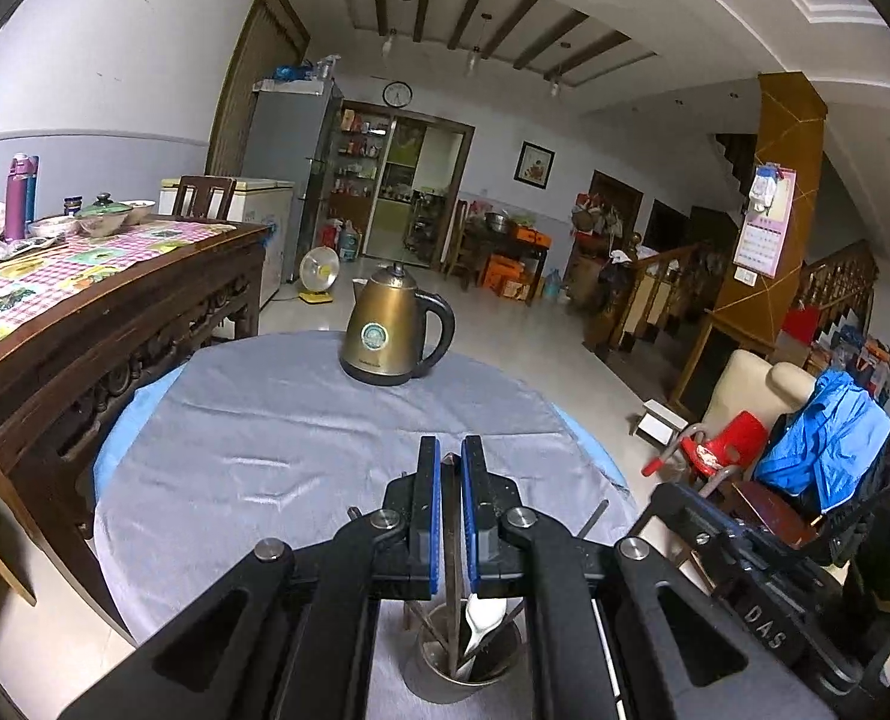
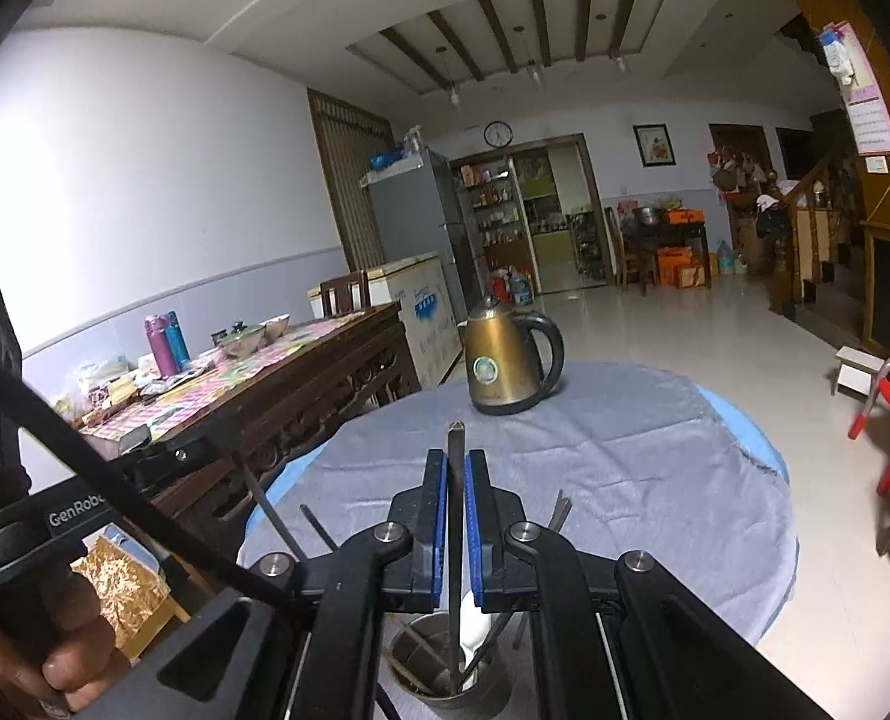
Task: Organize utensils
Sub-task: 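Lower the chopsticks into the dark cup with both tools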
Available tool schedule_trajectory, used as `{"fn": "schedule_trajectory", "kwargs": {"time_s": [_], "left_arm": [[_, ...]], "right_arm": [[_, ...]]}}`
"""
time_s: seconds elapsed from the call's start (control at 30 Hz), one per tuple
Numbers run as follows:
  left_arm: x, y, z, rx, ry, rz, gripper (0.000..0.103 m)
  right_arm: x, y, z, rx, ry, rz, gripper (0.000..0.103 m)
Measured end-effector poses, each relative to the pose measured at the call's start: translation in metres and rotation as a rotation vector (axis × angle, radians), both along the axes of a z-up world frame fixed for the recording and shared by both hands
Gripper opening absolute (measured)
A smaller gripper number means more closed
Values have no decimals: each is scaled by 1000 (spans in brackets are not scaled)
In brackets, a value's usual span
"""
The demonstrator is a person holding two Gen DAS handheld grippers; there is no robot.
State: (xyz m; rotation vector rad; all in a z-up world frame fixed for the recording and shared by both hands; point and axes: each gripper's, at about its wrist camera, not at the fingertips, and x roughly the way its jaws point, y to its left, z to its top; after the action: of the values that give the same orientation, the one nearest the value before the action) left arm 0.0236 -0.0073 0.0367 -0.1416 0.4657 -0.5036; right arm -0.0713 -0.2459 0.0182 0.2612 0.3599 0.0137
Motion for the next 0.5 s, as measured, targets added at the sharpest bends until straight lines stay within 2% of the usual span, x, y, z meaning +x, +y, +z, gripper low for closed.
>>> {"fn": "schedule_trajectory", "kwargs": {"time_s": [0.3,0.5], "left_arm": [[0,-7,-6,29,33,-12,7],[-3,-13,-11,74,48,-1,7]], "right_arm": [[6,8,-7,-7,46,21,6],[9,8,-10,-1,61,27,7]]}}
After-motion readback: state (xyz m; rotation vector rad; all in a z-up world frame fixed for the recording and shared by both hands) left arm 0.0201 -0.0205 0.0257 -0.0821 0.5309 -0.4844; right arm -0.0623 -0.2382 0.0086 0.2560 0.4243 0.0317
